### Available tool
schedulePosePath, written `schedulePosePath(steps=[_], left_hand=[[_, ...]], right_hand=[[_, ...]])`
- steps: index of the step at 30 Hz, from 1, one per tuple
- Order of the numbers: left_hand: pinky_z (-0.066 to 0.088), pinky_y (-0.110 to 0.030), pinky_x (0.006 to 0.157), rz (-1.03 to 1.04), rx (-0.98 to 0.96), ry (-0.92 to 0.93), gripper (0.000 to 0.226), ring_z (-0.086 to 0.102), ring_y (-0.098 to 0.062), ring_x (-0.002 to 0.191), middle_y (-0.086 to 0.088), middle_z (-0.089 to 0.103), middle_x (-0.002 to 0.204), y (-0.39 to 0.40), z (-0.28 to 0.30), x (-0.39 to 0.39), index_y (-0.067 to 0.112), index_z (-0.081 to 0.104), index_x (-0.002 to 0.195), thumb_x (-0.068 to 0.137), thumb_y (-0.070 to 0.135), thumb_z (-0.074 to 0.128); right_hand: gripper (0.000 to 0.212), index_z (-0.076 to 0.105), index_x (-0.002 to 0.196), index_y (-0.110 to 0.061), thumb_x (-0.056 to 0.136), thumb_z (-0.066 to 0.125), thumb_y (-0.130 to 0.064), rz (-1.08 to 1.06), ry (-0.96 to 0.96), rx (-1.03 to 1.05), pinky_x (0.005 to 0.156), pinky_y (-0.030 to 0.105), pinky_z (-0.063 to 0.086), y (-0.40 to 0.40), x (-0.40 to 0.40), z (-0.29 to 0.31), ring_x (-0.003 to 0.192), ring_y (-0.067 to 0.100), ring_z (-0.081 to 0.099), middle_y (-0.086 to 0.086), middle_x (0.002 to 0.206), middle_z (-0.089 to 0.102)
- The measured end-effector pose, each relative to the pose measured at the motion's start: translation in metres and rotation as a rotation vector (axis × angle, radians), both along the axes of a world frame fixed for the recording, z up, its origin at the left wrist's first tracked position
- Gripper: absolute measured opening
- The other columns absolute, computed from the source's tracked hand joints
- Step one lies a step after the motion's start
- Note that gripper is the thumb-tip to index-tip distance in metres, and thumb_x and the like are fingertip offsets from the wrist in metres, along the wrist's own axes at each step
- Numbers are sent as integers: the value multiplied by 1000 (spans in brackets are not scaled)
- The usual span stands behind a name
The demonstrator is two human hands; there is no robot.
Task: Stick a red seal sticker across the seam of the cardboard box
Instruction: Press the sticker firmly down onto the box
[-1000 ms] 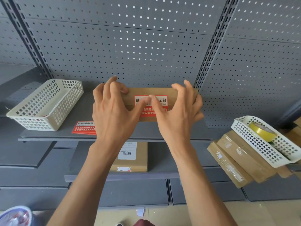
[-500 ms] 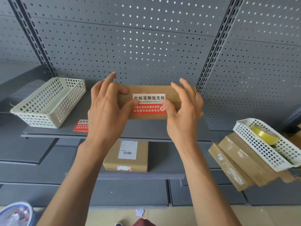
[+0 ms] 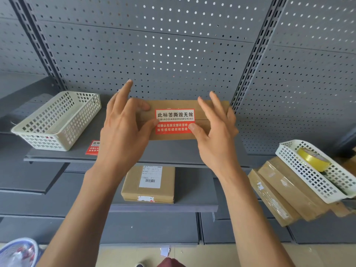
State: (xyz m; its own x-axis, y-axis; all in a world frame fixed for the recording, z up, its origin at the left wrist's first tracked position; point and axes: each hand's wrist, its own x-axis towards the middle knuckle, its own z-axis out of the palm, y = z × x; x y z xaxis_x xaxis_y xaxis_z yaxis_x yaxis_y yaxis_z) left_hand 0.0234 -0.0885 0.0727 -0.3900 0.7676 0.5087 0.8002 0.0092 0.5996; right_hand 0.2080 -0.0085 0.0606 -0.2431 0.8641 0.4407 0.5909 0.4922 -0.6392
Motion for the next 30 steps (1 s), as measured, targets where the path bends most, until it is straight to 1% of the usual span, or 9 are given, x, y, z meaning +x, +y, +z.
schedulePosePath(steps=[5, 9, 11, 13, 15, 17, 21, 25, 30], left_hand=[[45, -47, 98, -7, -42, -1, 35, 30, -24, 152, 6, 21, 169, 0, 2, 0, 22, 61, 111, 83, 27, 80], [39, -48, 108, -36, -68, 6, 45, 14, -18, 158, 7, 14, 171, 0, 1, 2, 22, 58, 116, 79, 26, 84], [36, -46, 111, -26, -72, 18, 54, 7, -14, 159, 8, 12, 171, -1, 2, 5, 22, 57, 119, 75, 34, 86], [37, -45, 110, 5, -63, 24, 64, 5, -12, 159, 10, 13, 171, -1, 4, 11, 23, 55, 120, 69, 49, 86], [41, -46, 107, 36, -57, 36, 73, 6, -14, 159, 8, 16, 170, -1, 5, 17, 21, 54, 120, 65, 57, 85], [45, -47, 102, 52, -62, 49, 75, 7, -15, 159, 8, 17, 170, -1, 5, 20, 20, 53, 120, 64, 57, 86], [46, -47, 99, 52, -76, 40, 67, 10, -14, 158, 10, 17, 170, -1, 3, 19, 23, 55, 118, 66, 49, 88], [46, -47, 95, 36, -62, 34, 62, 16, -18, 157, 9, 18, 170, -3, 2, 17, 24, 56, 116, 68, 42, 90], [43, -46, 99, 17, -74, 17, 58, 19, -18, 156, 12, 15, 170, -5, 3, 12, 26, 56, 116, 70, 37, 89]], right_hand=[[71, 36, 154, -34, 94, 70, -18, 36, -91, -39, 118, 54, 10, 1, 5, 4, 155, 31, 5, -17, 169, 13], [81, 30, 156, -36, 90, 73, -16, 65, -175, -41, 119, 55, 13, 3, 12, 9, 155, 30, 3, -16, 170, 9], [84, 29, 156, -37, 88, 76, -25, 88, -194, -55, 119, 55, 12, 3, 14, 12, 155, 30, 0, -17, 170, 6], [84, 33, 154, -38, 83, 76, -47, 72, -144, -43, 118, 52, 11, 0, 10, 14, 156, 27, 0, -18, 170, 9], [88, 37, 152, -39, 76, 74, -63, 15, -101, -1, 113, 49, 15, -4, 3, 13, 154, 24, 5, -17, 169, 15], [89, 39, 151, -39, 74, 74, -66, -26, -100, 34, 106, 47, 18, -4, -1, 10, 151, 25, 11, -15, 168, 18], [83, 42, 149, -39, 76, 79, -53, -41, -89, 29, 101, 46, 22, -2, 0, 5, 148, 26, 18, -15, 166, 22], [77, 43, 148, -39, 81, 80, -38, -19, -81, -8, 108, 52, 20, -1, 3, 7, 151, 29, 14, -14, 166, 22], [75, 41, 150, -40, 85, 78, -29, 5, -78, -56, 114, 55, 15, -2, 7, 10, 153, 31, 10, -16, 167, 21]])
